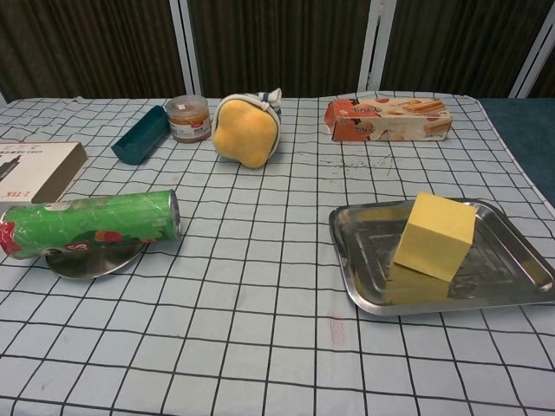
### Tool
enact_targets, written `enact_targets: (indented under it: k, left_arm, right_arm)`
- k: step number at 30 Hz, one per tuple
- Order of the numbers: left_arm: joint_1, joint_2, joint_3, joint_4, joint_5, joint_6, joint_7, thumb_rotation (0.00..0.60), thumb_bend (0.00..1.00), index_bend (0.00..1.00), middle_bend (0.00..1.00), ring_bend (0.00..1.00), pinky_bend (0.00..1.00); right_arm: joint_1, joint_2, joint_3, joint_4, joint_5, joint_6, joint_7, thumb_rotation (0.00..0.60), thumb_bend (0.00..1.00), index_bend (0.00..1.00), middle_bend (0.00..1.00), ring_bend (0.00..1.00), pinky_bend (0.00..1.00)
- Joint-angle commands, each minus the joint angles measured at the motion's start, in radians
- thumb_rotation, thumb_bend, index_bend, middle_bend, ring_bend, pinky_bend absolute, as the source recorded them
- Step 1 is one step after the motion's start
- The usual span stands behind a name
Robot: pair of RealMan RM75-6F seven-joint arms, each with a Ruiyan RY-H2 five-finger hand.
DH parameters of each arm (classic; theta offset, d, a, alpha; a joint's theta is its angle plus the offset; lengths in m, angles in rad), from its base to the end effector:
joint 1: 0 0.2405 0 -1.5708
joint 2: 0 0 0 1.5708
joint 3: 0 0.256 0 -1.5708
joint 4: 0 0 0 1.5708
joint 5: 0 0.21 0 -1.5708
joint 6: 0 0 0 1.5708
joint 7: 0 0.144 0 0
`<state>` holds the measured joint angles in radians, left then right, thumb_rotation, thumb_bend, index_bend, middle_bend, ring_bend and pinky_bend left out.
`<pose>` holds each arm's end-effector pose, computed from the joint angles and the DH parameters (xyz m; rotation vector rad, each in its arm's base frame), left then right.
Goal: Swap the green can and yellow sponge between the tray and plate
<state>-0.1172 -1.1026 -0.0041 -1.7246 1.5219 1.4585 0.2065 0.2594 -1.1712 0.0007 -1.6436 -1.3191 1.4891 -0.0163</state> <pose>-0.2859 0.1785 0.1437 -1.5094 -0.8358 -0.8170 -0.2937 -0.2219 0.1416 1.3430 -0.9620 0.9586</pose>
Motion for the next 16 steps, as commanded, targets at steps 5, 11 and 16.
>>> enact_targets:
  k: [5,11,16]
  left_arm:
    - [0.001,-0.006,-0.007,0.011,0.004,0.009,-0.019,0.600,0.36,0.00,0.00,0.00,0.16]
    - [-0.002,-0.006,-0.007,0.016,0.002,-0.001,-0.026,0.600,0.36,0.00,0.00,0.00,0.16]
    - [0.000,-0.006,-0.008,0.017,0.003,0.004,-0.027,0.600,0.36,0.00,0.00,0.00,0.16]
  right_arm:
    - [-0.062,-0.051,0.043,0.042,-0.044,0.092,-0.011,0.600,0.05,0.00,0.00,0.00,0.00]
    - [-0.076,-0.046,0.040,0.026,-0.062,0.071,-0.034,0.600,0.05,0.00,0.00,0.00,0.00]
    - [-0.081,-0.055,0.051,0.027,-0.064,0.057,-0.056,0.600,0.05,0.00,0.00,0.00,0.00]
